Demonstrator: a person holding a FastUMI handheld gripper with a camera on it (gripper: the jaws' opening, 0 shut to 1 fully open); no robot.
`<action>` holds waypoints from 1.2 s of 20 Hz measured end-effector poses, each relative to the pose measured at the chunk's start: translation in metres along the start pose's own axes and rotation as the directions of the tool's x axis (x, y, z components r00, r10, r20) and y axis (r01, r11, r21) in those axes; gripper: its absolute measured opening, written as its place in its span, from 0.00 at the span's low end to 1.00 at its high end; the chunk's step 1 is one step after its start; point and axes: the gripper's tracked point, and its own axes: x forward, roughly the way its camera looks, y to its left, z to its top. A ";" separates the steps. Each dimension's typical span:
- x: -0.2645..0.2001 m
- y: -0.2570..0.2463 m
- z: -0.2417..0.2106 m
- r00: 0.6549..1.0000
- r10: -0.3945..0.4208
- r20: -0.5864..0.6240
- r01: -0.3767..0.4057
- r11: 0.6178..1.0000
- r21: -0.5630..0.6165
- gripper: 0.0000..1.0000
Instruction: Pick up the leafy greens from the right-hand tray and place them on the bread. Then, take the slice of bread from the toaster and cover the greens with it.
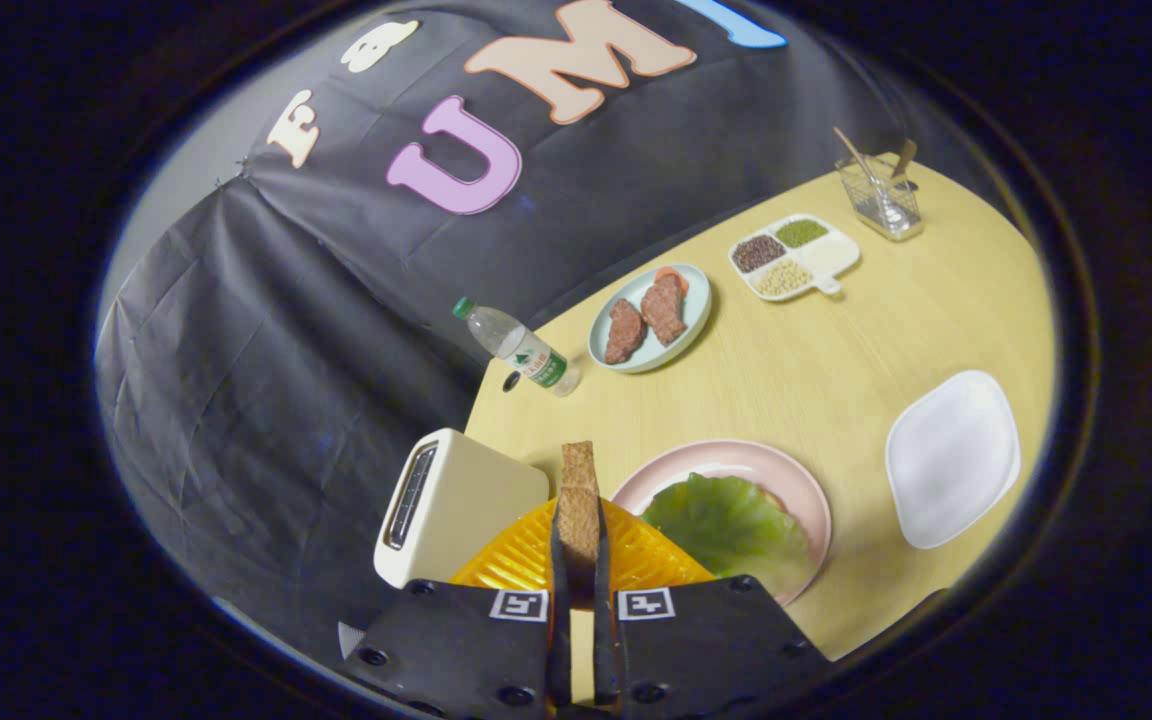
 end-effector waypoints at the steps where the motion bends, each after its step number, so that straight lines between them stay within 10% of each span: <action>1: 0.005 -0.007 -0.002 1.000 0.008 -0.003 -0.008 1.000 0.030 0.11; 15: 0.025 -0.076 -0.033 0.989 -0.110 -0.100 0.112 0.994 0.016 0.16; 24: 0.010 -0.096 -0.027 0.981 -0.185 -0.049 0.183 0.982 -0.052 0.69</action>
